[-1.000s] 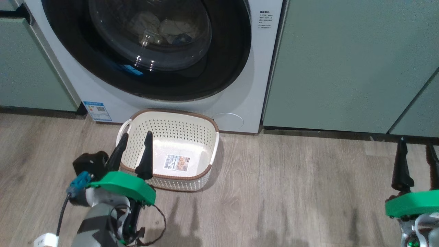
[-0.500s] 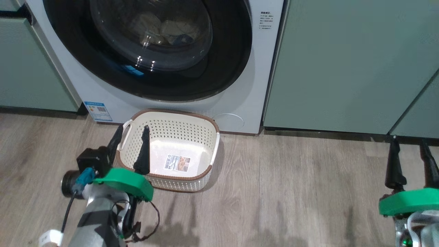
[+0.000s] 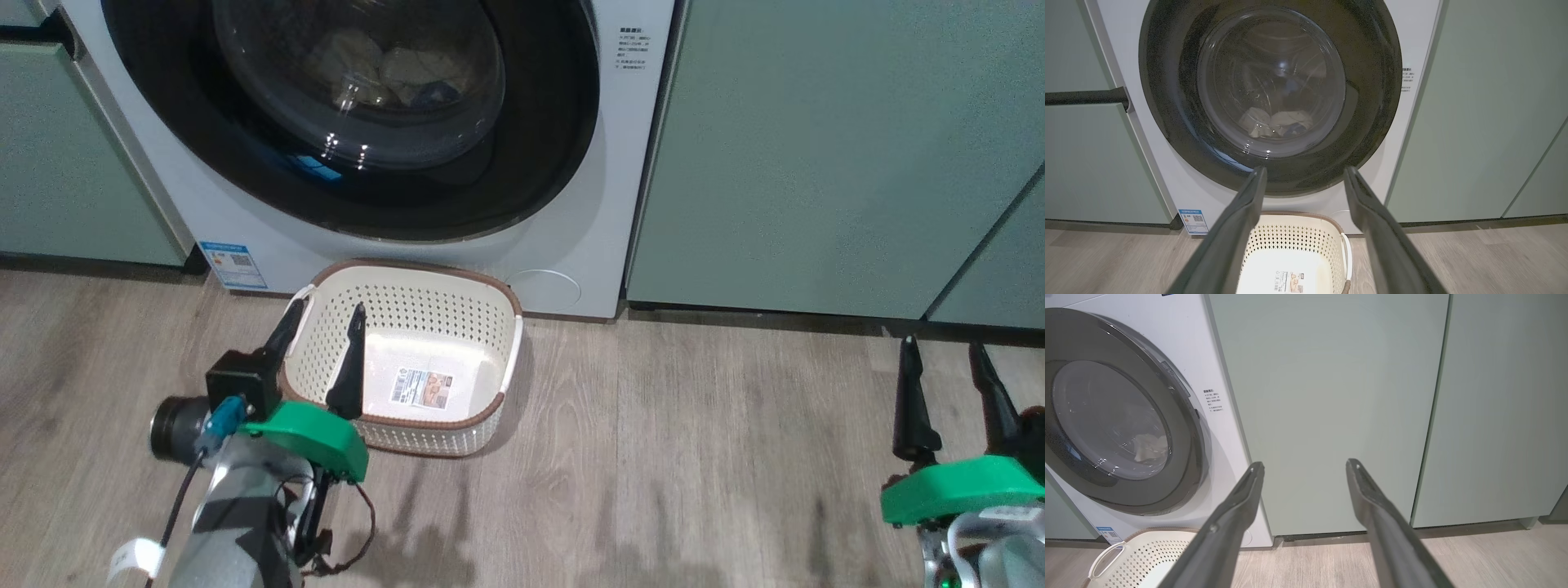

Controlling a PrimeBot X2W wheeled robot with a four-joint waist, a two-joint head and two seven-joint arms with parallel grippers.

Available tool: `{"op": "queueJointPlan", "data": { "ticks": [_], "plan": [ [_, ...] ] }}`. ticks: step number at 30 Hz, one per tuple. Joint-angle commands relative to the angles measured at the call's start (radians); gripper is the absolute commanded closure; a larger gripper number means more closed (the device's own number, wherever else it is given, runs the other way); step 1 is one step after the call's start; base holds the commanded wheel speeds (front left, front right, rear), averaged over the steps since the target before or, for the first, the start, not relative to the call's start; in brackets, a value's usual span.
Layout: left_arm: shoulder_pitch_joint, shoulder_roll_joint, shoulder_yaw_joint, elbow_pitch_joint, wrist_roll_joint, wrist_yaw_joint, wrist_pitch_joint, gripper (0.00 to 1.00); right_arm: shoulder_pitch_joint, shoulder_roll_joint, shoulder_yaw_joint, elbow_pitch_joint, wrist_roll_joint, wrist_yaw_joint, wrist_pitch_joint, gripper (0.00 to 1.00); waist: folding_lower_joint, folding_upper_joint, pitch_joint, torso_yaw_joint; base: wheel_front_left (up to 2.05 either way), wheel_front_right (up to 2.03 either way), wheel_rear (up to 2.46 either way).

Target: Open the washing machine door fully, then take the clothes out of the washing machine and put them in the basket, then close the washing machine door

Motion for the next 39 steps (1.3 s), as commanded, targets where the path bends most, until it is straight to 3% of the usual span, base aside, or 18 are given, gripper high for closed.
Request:
{"op": "queueJointPlan", "data": {
  "ticks": [1, 25, 27, 28, 29, 31, 34, 39],
  "plan": [
    [-0.057, 0.018, 0.038, -0.021, 0.005, -0.001, -0.006, 0.00, -0.066, -0.019, 0.024, -0.021, 0.007, -0.003, -0.011, 0.00, 0.0000, 0.0000, 0.001, 0.001, 0.00, 0.00, 0.00],
    [-0.060, 0.016, 0.055, 0.021, -0.030, -0.001, -0.006, 0.00, -0.062, -0.019, 0.039, -0.001, -0.003, -0.003, -0.011, 0.00, 0.0000, 0.0000, -0.004, 0.001, 0.00, 0.00, 0.00],
    [-0.060, 0.016, 0.053, 0.021, -0.033, 0.000, -0.006, 0.00, -0.062, -0.019, 0.044, 0.002, 0.001, -0.003, -0.011, 0.12, 0.0000, 0.0000, -0.004, 0.002, 0.00, 0.00, 0.00],
    [-0.060, 0.016, 0.052, 0.021, -0.035, 0.000, -0.006, 0.00, -0.062, -0.019, 0.050, 0.005, 0.004, -0.003, -0.011, 0.27, 0.0000, 0.0000, -0.004, 0.003, 0.00, 0.00, 0.00],
    [-0.059, 0.016, 0.052, 0.021, -0.036, 0.001, -0.006, 0.00, -0.063, -0.019, 0.056, 0.008, 0.008, -0.003, -0.011, 0.54, 0.0000, 0.0000, -0.004, 0.003, 0.00, 0.00, 0.00],
    [-0.058, 0.016, 0.049, 0.020, -0.040, 0.002, -0.006, 0.00, -0.067, -0.019, 0.073, 0.013, 0.016, -0.003, -0.011, 1.00, 0.0000, 0.0000, -0.002, 0.004, 0.00, 0.00, 0.00],
    [-0.056, 0.016, 0.040, 0.019, -0.047, 0.005, -0.006, 0.00, -0.080, -0.019, 0.090, 0.033, 0.082, -0.003, -0.011, 1.00, 0.0000, 0.0000, 0.003, 0.005, 0.00, 0.00, 0.00],
    [-0.058, 0.016, 0.013, 0.016, -0.066, 0.013, -0.006, 0.00, -0.123, -0.019, 0.109, 0.099, 0.289, -0.003, -0.011, 1.00, 0.0000, 0.0000, 0.016, 0.018, 0.00, 0.00, 0.00]
  ]
}}
